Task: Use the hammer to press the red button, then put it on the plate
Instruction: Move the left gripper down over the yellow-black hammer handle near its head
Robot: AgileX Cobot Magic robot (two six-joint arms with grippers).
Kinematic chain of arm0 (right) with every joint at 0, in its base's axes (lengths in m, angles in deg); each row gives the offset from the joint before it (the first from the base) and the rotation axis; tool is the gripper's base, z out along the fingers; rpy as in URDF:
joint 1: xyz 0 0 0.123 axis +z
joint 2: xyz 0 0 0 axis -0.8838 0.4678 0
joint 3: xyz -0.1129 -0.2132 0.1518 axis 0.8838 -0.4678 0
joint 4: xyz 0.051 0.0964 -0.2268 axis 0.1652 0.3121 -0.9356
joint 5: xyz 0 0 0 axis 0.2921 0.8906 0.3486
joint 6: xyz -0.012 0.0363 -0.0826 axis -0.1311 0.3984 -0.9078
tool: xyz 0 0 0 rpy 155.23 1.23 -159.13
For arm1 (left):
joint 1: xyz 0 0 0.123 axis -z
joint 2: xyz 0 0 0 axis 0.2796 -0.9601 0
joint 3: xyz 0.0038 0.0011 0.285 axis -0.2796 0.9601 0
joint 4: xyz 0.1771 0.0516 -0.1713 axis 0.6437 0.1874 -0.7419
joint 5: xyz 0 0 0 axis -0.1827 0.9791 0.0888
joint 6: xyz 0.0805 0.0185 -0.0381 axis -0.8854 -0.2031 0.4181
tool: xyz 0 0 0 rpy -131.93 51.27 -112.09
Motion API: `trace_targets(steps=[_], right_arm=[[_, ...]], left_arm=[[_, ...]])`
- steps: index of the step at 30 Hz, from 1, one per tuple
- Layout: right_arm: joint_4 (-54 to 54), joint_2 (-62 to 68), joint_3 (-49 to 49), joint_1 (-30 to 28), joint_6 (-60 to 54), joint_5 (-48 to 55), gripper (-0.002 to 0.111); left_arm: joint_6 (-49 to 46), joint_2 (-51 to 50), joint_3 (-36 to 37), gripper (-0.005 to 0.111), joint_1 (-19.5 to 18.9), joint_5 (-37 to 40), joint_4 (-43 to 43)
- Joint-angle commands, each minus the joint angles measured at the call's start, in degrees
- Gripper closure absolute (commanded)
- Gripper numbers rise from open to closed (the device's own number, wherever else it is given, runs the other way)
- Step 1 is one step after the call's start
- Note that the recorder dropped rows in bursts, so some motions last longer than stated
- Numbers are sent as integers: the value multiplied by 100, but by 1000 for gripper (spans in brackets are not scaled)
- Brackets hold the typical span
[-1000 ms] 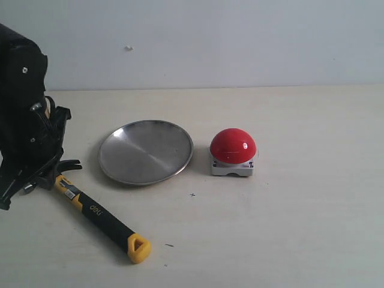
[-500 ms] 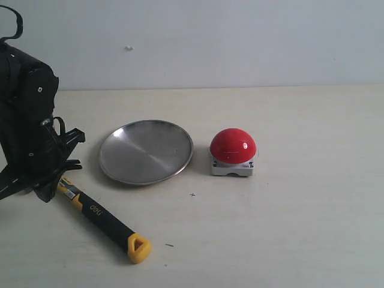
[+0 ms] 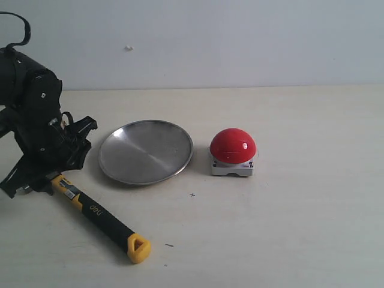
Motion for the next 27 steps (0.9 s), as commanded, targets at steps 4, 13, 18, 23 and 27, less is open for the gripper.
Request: trace_targets(steps=[4, 13, 18, 23, 27], right_arm=[[-41, -39, 3, -31, -42, -64, 108], [-41, -39, 3, -31, -42, -64, 108], [-41, -39, 3, -31, -42, -64, 108], [-41, -39, 3, -31, -42, -64, 108], [-41, -39, 3, -31, -42, -64, 108]], left_arm=[[0, -14, -22, 52, -239, 314, -502], [-144, -295, -22, 44, -413, -406, -646], [-122, -548, -22, 43, -413, -635, -757], [-122, -641, -22, 43, -474, -521, -756], [-156, -641, -22, 43, -587, -458, -722]])
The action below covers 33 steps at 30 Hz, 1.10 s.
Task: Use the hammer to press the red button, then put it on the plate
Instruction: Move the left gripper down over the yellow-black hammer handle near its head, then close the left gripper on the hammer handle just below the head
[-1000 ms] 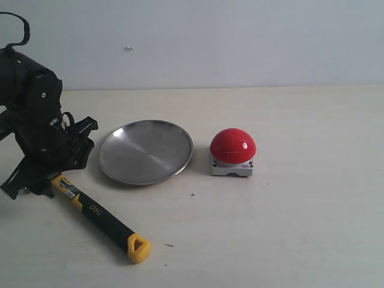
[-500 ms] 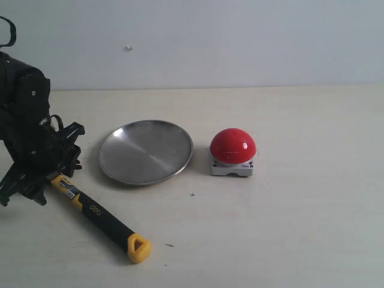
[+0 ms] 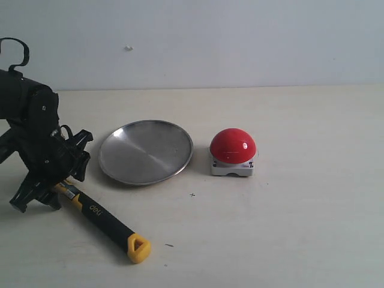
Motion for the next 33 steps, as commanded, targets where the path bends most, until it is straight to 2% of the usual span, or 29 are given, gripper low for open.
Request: trace_targets(steps=[1, 17, 23, 29, 31, 33], right_arm=[[-41, -39, 3, -31, -42, -64, 108], [-41, -39, 3, -31, -42, -64, 108], [-41, -39, 3, -31, -42, -64, 108], [-41, -39, 3, -31, -42, -64, 108], [-41, -39, 3, -31, -42, -64, 108], [-41, -39, 3, -31, -42, -64, 108]], left_arm=[[-47, 5, -22, 43, -131, 106, 94], [-59, -296, -32, 44, -202, -29, 110], [-59, -335, -44, 49, -202, -235, 87], [-59, -335, -44, 65, -202, -245, 74], [-59, -335, -44, 79, -202, -245, 10], [-41, -344, -44, 98, -202, -245, -107]])
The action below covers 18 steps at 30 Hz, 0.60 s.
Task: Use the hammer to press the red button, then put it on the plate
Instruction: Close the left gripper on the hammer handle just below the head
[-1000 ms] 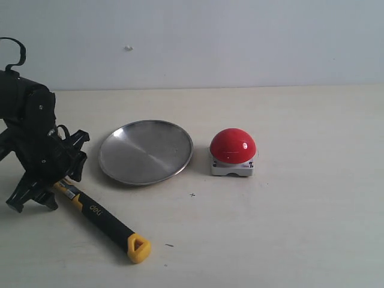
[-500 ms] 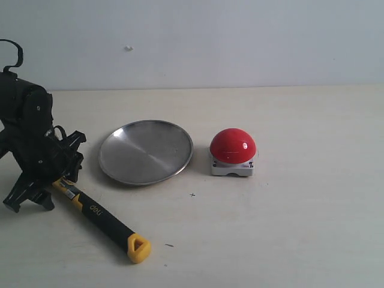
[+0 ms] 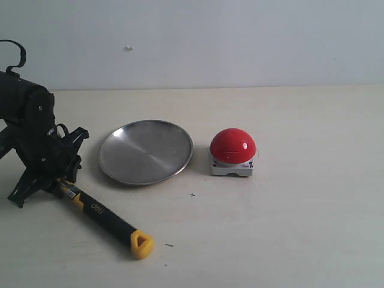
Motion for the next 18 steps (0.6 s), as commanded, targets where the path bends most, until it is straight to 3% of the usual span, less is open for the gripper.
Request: trace_targets(steps=[1, 18], right_arm=[[-41, -39, 3, -31, -42, -64, 108], [-41, -39, 3, -31, -42, -64, 108]], left_arm=[[81, -153, 44, 106, -14, -56, -290], [-41, 263, 44, 107, -2, 300, -286]])
